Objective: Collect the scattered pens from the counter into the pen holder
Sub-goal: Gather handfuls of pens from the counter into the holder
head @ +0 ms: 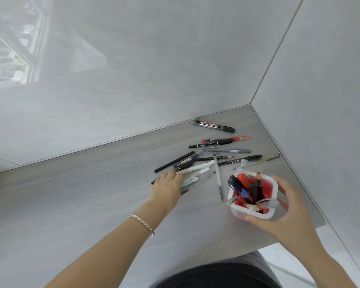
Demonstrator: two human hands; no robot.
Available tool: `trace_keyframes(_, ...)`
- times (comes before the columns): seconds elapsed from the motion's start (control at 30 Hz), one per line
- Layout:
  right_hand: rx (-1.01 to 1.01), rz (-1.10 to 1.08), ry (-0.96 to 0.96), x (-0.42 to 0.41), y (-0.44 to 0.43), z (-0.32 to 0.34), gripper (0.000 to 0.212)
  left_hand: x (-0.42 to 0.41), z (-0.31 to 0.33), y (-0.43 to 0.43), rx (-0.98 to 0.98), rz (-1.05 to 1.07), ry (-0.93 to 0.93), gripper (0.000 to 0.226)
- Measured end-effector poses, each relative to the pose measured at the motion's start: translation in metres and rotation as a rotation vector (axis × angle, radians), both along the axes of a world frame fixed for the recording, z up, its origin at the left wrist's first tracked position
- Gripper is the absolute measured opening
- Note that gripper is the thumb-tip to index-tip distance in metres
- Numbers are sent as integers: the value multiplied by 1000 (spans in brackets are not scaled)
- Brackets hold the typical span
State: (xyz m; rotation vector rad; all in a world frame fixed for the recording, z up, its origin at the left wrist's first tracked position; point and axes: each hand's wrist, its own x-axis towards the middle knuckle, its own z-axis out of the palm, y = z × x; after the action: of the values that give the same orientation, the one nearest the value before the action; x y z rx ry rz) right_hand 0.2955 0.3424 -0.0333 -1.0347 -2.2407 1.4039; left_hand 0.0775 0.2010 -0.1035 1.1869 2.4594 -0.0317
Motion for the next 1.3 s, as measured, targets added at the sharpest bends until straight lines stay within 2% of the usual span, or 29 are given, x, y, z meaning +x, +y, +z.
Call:
trace_keyframes(0.13, -6, 28, 20, -6, -4, -1, 81, 2, -6, 3, -120, -107, 106, 31)
trace_keyframes(0.3, -36, 70, 42, -16, -11, 0, 79, -1, -4, 3, -131, -163, 145, 32)
trace_keyframes(0.4, -55, 77, 37, -18, -13, -1, 74, -4, -1, 0, -118, -166, 108, 30)
trace_keyframes(0.57, -62, 104, 14, -20, -15, -3, 74, 5, 6, 4, 19, 10, -88, 31)
trace_keyframes(0.63, -55, 105, 14, -20, -15, -3, 74, 8, 6, 8, 14, 2, -95, 36)
trace_keyframes(0.8, -32, 109, 12, -16, -14, -5, 76, 7, 2, 18, -62, -36, -50, 27)
trace_keyframes(0.83, -32, 109, 7, -15, -14, -5, 77, 8, 5, 18, -11, -15, -79, 25)
trace_keyframes(0.9, -33, 114, -6, -13, -13, -5, 80, 8, 26, 18, 240, 149, -226, 22)
trace_keyframes(1.0, -27, 126, -16, -12, -14, -6, 82, 14, 76, 16, 765, 525, -648, 10)
trace_keyframes(1.07, -36, 141, 5, -16, -17, -5, 82, 23, 106, 10, 1135, 548, -849, 22)
trace_keyframes(1.1, -44, 152, 20, -19, -19, -3, 81, 30, 115, 6, 1257, 532, -927, 27)
trace_keyframes(1.17, -61, 163, 48, -26, -23, 0, 80, 45, 122, 0, 1366, 530, -1036, 33)
trace_keyframes(1.3, -143, 117, 109, -37, -31, 3, 79, 73, 101, -5, 1362, 681, -1130, 26)
